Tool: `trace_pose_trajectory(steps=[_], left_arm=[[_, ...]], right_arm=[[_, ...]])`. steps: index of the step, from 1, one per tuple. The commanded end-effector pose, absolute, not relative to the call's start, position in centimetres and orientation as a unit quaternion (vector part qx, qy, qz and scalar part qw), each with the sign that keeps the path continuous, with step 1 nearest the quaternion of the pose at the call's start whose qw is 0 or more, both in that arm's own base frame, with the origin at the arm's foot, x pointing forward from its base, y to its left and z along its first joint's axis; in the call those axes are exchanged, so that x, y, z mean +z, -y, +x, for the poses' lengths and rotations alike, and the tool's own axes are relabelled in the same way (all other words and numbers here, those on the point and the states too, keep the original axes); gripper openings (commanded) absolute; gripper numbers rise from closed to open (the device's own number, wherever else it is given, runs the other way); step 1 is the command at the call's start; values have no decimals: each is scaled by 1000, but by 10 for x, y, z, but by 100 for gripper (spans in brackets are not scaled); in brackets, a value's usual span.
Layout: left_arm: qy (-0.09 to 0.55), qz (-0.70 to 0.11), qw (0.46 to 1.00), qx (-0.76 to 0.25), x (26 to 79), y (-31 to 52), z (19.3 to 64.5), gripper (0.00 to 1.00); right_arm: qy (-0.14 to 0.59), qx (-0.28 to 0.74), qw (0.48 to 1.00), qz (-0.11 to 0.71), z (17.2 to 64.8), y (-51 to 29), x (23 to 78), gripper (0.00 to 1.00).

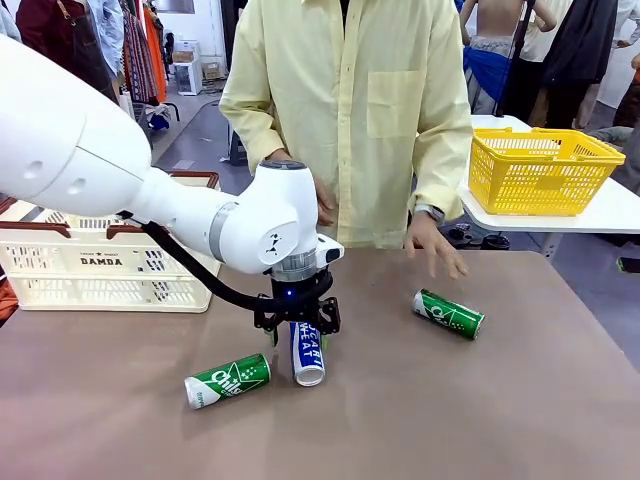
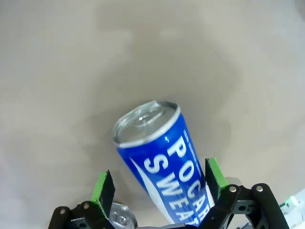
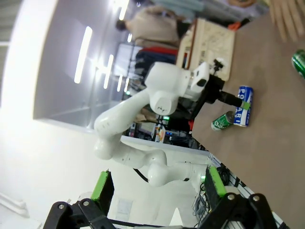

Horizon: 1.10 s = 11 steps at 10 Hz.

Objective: Place the drinks into the Shopping basket.
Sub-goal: Pick up one drink and place it into the Shopping basket.

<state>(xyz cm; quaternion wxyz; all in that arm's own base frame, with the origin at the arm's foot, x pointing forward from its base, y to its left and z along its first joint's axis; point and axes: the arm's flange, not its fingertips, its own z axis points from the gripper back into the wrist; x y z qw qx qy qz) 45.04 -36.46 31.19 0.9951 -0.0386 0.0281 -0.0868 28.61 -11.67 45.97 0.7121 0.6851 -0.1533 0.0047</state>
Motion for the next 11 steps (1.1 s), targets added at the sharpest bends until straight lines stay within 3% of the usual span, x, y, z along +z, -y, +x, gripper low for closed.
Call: trace_pose_trajectory(steps=[1, 2, 3, 4, 5, 9, 11], left_arm=[[-21, -24, 997, -64, 307, 375, 454, 100], [-18, -25, 998, -62, 307, 376, 455, 100], [-17, -37, 998, -56, 307, 375, 455, 87], [-22, -30, 998, -51, 307, 375, 456, 27], [-23, -28, 998, -50, 306, 376, 456, 0], [-22, -42, 998, -50, 316, 375, 456, 0], [0, -75, 996, -42, 352, 379, 458, 0]], right_arm=[[154, -1, 705, 693, 286, 116, 466, 100], [154, -1, 705, 693, 286, 116, 466, 100], [154, -1, 705, 693, 286, 116, 466, 100], [154, -1, 705, 693, 286, 116, 466, 100], [154, -1, 705, 693, 286, 116, 466, 100], [154, -1, 705, 693, 286, 116, 466, 100], [154, -1, 705, 693, 286, 116, 466, 100]])
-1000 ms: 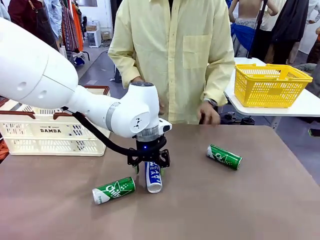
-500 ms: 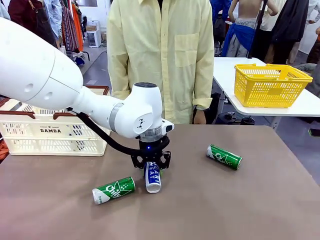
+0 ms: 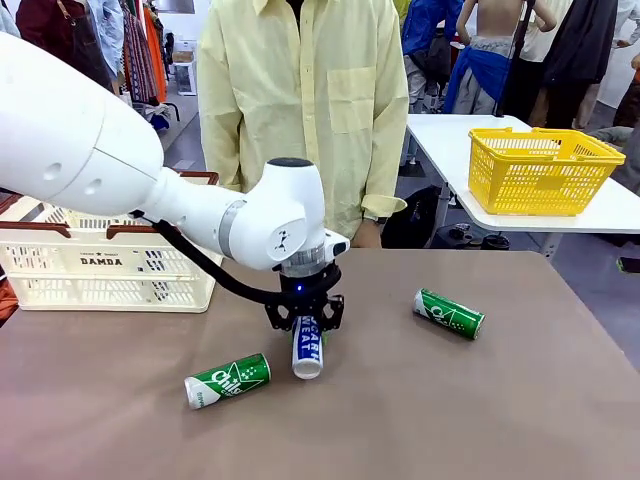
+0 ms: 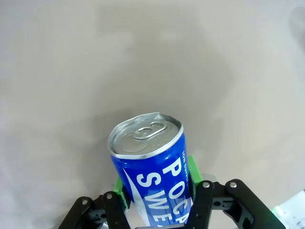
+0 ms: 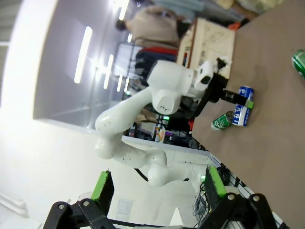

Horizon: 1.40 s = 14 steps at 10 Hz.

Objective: Place the drinks into the Shopping basket.
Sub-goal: Pick up one drink and place it into the Shopping basket.

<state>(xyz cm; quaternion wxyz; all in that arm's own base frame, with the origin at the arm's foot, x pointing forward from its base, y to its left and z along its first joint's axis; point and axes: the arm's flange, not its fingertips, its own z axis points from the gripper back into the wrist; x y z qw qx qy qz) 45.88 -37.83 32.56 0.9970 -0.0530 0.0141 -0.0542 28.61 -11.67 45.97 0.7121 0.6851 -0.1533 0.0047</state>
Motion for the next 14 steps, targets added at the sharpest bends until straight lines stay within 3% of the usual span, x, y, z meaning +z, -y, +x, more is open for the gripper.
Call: trace_pose_trajectory(steps=[1, 3, 5, 7, 9, 10, 11, 14], left_arm=[[6, -113, 993, -17, 391, 382, 458, 0], [-27, -145, 989, -21, 490, 374, 444, 0], [-1, -124, 992, -12, 567, 333, 426, 0], [-27, -85, 993, -82, 626, 268, 430, 0], [9, -55, 986, -155, 657, 186, 445, 0], [41, -24, 991, -122, 661, 129, 468, 0], [59, -49, 994, -74, 659, 80, 489, 0], [25, -77, 995, 63, 642, -19, 514, 0]], right_arm=[[154, -1, 705, 693, 286, 116, 466, 100], [154, -1, 705, 693, 286, 116, 466, 100], [154, -1, 705, 693, 286, 116, 466, 100], [154, -1, 705, 693, 286, 116, 466, 100], [154, -1, 705, 693, 286, 116, 466, 100], [154, -1, 705, 693, 286, 116, 466, 100], [154, -1, 705, 693, 286, 116, 466, 100], [154, -1, 705, 693, 286, 116, 466, 100]])
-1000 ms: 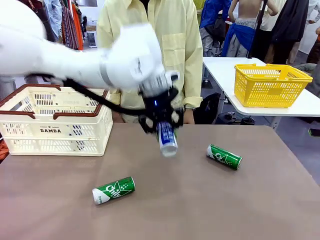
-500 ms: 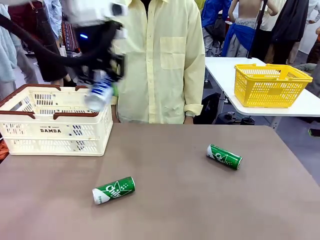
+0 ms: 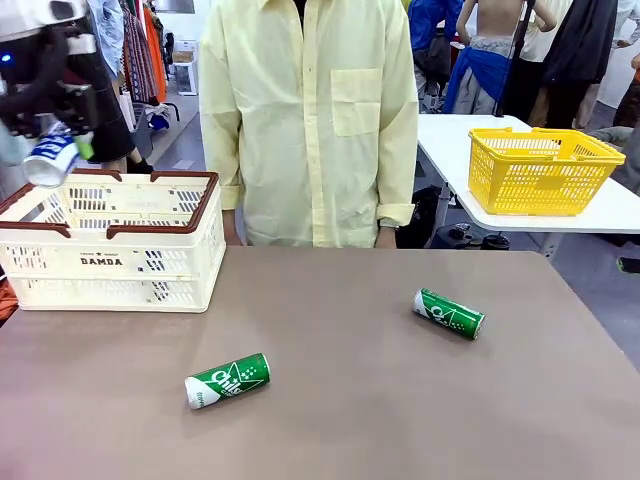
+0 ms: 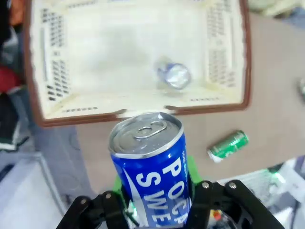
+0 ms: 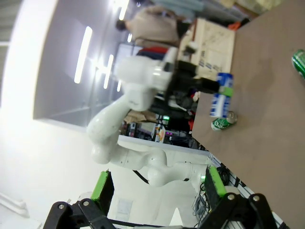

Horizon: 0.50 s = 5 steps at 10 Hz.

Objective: Place the drinks into the Shopping basket.
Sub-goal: Pick up one drink and place it into the Shopping basket.

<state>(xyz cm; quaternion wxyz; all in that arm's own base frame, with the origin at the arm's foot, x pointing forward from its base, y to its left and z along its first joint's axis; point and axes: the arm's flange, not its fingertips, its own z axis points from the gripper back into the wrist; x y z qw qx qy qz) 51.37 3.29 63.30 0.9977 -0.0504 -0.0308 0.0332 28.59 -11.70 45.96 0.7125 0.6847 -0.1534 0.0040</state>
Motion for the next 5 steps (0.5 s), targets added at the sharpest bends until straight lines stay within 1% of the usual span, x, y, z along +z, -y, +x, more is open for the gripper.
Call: trace_pose_trajectory(steps=[1, 2, 3, 5], left_arm=[[27, -96, 991, 87, 638, -42, 515, 0], [40, -133, 984, 114, 636, -51, 516, 0], [23, -65, 996, 64, 624, -53, 518, 0], [23, -65, 996, 64, 624, -53, 518, 0]], right_arm=[[154, -1, 705, 693, 286, 116, 466, 100], [154, -1, 705, 693, 286, 116, 466, 100], [154, -1, 705, 693, 286, 116, 466, 100], [154, -1, 705, 693, 286, 116, 466, 100]])
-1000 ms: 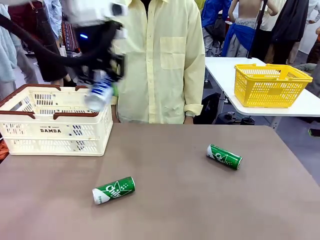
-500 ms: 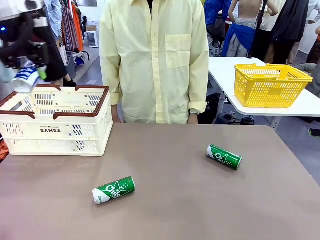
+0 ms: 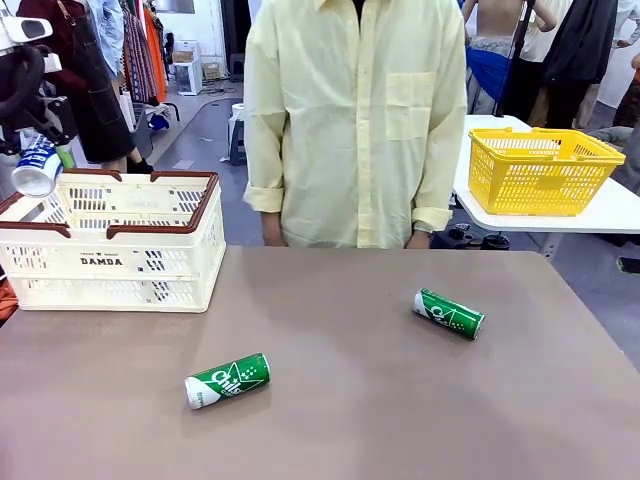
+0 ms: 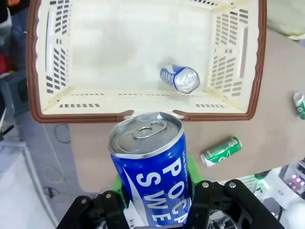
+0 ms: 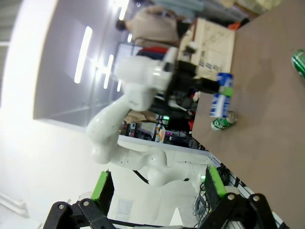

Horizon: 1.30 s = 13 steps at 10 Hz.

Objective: Place the drinks into the Shopping basket.
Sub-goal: Pick up one drink and place it into the Shopping basket.

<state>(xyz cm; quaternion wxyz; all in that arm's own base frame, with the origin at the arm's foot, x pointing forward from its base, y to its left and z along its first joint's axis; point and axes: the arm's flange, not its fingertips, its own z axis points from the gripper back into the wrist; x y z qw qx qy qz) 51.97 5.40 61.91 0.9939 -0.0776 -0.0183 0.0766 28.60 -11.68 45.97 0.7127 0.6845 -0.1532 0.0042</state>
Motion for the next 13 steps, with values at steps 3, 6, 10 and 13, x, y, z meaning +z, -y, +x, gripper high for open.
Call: trace_pose_trajectory(steps=[3, 6, 10, 13], left_arm=[[3, -50, 999, 9, 604, -43, 536, 0], [38, -33, 996, -72, 581, -43, 572, 0], [46, -18, 997, -63, 544, -51, 616, 0], [55, -19, 998, -22, 521, -54, 644, 0]], right_arm=[[154, -1, 705, 693, 286, 116, 466, 100], [154, -1, 705, 693, 286, 116, 466, 100], [154, -1, 705, 693, 286, 116, 466, 100], [154, -1, 705, 693, 286, 116, 466, 100]])
